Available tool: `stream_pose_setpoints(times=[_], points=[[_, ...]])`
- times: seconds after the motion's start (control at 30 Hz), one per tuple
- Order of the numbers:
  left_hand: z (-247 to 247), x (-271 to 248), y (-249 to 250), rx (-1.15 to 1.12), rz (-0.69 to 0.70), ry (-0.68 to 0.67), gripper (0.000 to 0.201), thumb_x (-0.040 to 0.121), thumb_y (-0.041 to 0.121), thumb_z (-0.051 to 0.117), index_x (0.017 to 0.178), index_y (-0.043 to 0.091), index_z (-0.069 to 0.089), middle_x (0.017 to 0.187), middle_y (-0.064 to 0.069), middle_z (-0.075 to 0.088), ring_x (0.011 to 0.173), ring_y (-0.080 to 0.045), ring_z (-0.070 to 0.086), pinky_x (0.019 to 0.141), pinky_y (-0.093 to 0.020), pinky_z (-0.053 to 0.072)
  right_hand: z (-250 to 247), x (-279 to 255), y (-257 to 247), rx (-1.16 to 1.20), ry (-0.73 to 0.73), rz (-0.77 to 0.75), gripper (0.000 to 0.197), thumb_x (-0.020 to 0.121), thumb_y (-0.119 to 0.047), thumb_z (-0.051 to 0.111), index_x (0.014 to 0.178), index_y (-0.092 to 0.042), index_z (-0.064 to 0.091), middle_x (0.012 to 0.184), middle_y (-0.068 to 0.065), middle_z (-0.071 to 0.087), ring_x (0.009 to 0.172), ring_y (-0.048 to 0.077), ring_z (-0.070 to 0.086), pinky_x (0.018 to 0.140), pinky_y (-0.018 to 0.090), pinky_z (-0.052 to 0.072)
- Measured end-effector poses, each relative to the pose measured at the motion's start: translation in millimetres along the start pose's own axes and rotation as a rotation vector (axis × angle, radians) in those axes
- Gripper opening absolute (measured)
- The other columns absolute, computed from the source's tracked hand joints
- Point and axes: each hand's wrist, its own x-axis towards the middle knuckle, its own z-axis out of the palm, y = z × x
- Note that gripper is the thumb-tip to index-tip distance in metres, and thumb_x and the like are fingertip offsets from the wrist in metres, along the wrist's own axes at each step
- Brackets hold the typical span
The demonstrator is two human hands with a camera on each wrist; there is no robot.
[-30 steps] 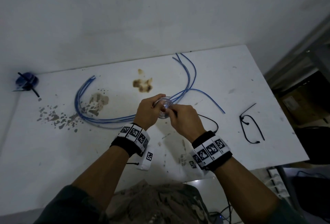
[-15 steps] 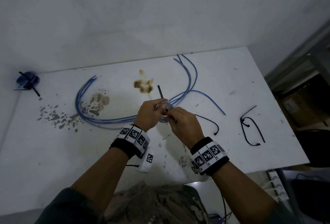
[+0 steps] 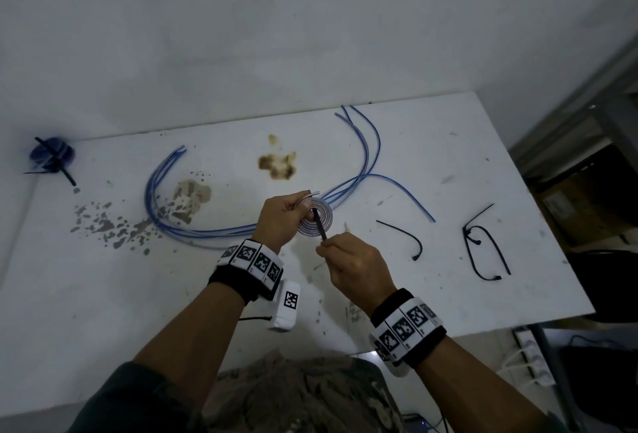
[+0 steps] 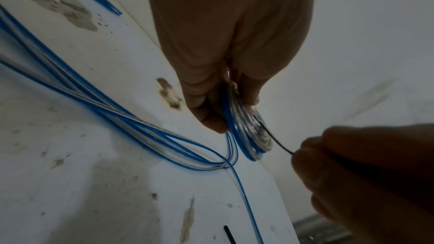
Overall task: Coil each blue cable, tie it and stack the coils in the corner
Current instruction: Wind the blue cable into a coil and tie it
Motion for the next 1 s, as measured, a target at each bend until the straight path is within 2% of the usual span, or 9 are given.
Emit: stream_pose_setpoints(times=[0.13, 0.27, 0.37, 0.5, 0.67, 0.77, 0.8, 0.93, 1.0], points=[[-1, 1, -2, 0.036, -0.027, -0.002, 0.025, 0.097, 0.012, 0.06, 0.114, -0.003, 0.07, 0.09, -0.004, 0.07, 0.094, -0.012, 0.061, 0.091, -0.022, 0.045, 0, -5, -12, 0.016, 0.01, -0.021, 0.017, 0.087, -0.005, 0.059, 0.086, -0.004, 0.075, 0.084, 0.009, 0.072, 0.071, 0.023, 0.067, 0.056, 0.03, 0.057], [-2, 0, -4, 0.025, -0.039, -0.068, 0.02, 0.097, 0.012, 0.059, 0.108, 0.003, 0.073, 0.069, 0.0, 0.065, 0.071, -0.009, 0.059, 0.078, -0.024, 0.049, 3, -6, -16, 0.02, 0.008, 0.006, 0.018, 0.087, -0.006, 0.057, 0.086, -0.004, 0.075, 0.082, 0.008, 0.071, 0.07, 0.023, 0.066, 0.057, 0.03, 0.057], [-3, -1, -2, -0.018, -0.054, -0.087, 0.021, 0.097, 0.011, 0.058, 0.113, 0.003, 0.071, 0.072, -0.007, 0.066, 0.072, -0.012, 0.061, 0.08, -0.027, 0.051, 6, -2, -14, 0.033, 0.02, 0.047, 0.018, 0.087, -0.004, 0.056, 0.085, -0.005, 0.075, 0.084, 0.007, 0.071, 0.072, 0.023, 0.066, 0.058, 0.03, 0.056], [-6, -1, 0, -0.078, -0.051, -0.125, 0.022, 0.094, 0.005, 0.06, 0.112, 0.01, 0.072, 0.094, -0.022, 0.072, 0.086, -0.021, 0.065, 0.091, -0.039, 0.053, 7, 10, -11, 0.092, 0.023, 0.151, 0.011, 0.083, 0.002, 0.068, 0.087, -0.005, 0.074, 0.086, 0.006, 0.072, 0.075, 0.023, 0.066, 0.063, 0.033, 0.056], [-7, -9, 2, -0.061, 0.001, -0.168, 0.026, 0.092, -0.001, 0.06, 0.1, 0.02, 0.073, 0.09, -0.01, 0.073, 0.082, -0.013, 0.067, 0.086, -0.028, 0.054, -3, 27, -6, 0.247, 0.068, 0.31, 0.023, 0.085, -0.003, 0.072, 0.106, -0.011, 0.074, 0.089, 0.002, 0.074, 0.073, 0.012, 0.065, 0.069, 0.022, 0.053], [-5, -14, 0, -0.002, 0.062, -0.218, 0.027, 0.093, 0.002, 0.062, 0.106, 0.022, 0.071, 0.095, -0.017, 0.075, 0.086, -0.017, 0.068, 0.087, -0.029, 0.054, -8, 40, 3, 0.387, 0.07, 0.539, 0.031, 0.085, -0.009, 0.073, 0.116, -0.011, 0.071, 0.095, 0.001, 0.076, 0.082, 0.005, 0.068, 0.078, 0.018, 0.055], [-4, -15, -1, 0.001, 0.065, -0.22, 0.026, 0.092, 0.003, 0.063, 0.108, 0.022, 0.071, 0.096, -0.018, 0.075, 0.087, -0.018, 0.069, 0.087, -0.03, 0.055, -10, 42, 6, 0.372, 0.055, 0.544, 0.031, 0.085, -0.011, 0.074, 0.116, -0.013, 0.071, 0.097, 0.001, 0.076, 0.083, 0.005, 0.067, 0.078, 0.019, 0.055], [-4, -11, 1, -0.027, 0.035, -0.156, 0.02, 0.087, 0.006, 0.071, 0.106, 0.013, 0.075, 0.094, -0.008, 0.075, 0.08, -0.004, 0.068, 0.082, -0.021, 0.055, -10, 34, 1, 0.138, 0.007, 0.21, 0.029, 0.075, -0.001, 0.075, 0.098, -0.019, 0.074, 0.088, -0.004, 0.075, 0.074, 0.012, 0.067, 0.065, 0.025, 0.055], [-4, -8, 2, -0.018, 0.001, -0.148, 0.023, 0.086, 0.004, 0.071, 0.109, 0.004, 0.073, 0.098, -0.009, 0.074, 0.078, -0.001, 0.067, 0.08, -0.015, 0.053, -1, 26, -2, 0.019, 0.013, 0.14, 0.025, 0.072, 0.001, 0.075, 0.089, -0.018, 0.074, 0.08, -0.001, 0.073, 0.067, 0.018, 0.066, 0.054, 0.027, 0.052]])
